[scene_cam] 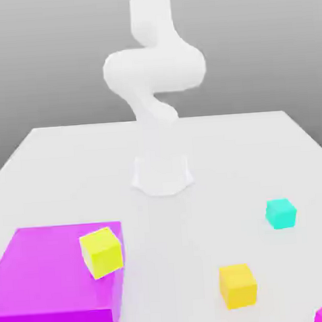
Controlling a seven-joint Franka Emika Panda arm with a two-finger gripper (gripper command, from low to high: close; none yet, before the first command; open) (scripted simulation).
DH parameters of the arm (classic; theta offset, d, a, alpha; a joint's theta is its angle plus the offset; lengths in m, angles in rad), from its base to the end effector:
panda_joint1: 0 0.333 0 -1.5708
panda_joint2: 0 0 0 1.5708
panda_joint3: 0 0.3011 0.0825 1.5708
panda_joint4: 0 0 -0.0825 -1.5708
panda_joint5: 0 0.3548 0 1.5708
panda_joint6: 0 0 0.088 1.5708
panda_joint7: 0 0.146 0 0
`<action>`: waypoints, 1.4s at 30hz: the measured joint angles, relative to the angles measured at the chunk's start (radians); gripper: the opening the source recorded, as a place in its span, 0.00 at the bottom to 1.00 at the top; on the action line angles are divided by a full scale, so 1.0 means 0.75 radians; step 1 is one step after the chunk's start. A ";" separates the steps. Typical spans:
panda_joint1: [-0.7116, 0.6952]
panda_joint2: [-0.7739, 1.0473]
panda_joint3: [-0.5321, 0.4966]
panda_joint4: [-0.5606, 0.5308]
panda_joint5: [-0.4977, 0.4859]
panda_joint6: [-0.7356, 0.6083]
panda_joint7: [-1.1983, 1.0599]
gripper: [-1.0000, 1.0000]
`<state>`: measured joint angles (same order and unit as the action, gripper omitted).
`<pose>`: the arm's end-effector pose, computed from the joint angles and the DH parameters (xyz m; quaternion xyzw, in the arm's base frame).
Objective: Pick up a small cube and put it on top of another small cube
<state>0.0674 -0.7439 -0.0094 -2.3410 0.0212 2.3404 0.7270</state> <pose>0.3766 0.0218 0.6356 -0.8787 0.3097 -0.3304 0.1511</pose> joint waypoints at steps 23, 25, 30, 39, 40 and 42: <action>0.722 0.693 0.112 -0.499 0.186 0.485 -0.840 0.50; 0.765 0.751 0.141 -0.542 0.179 0.529 -0.896 0.50; 0.852 0.894 0.224 -0.652 0.100 0.639 -0.991 0.50; 0.987 1.234 0.110 -0.666 -0.204 0.912 -0.870 0.50; 1.010 1.277 0.084 -0.659 -0.218 0.948 -0.858 0.50; 1.043 1.345 0.050 -0.649 -0.228 1.003 -0.846 0.00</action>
<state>0.8498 0.2652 0.0280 -2.8277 -0.1495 3.0929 0.0923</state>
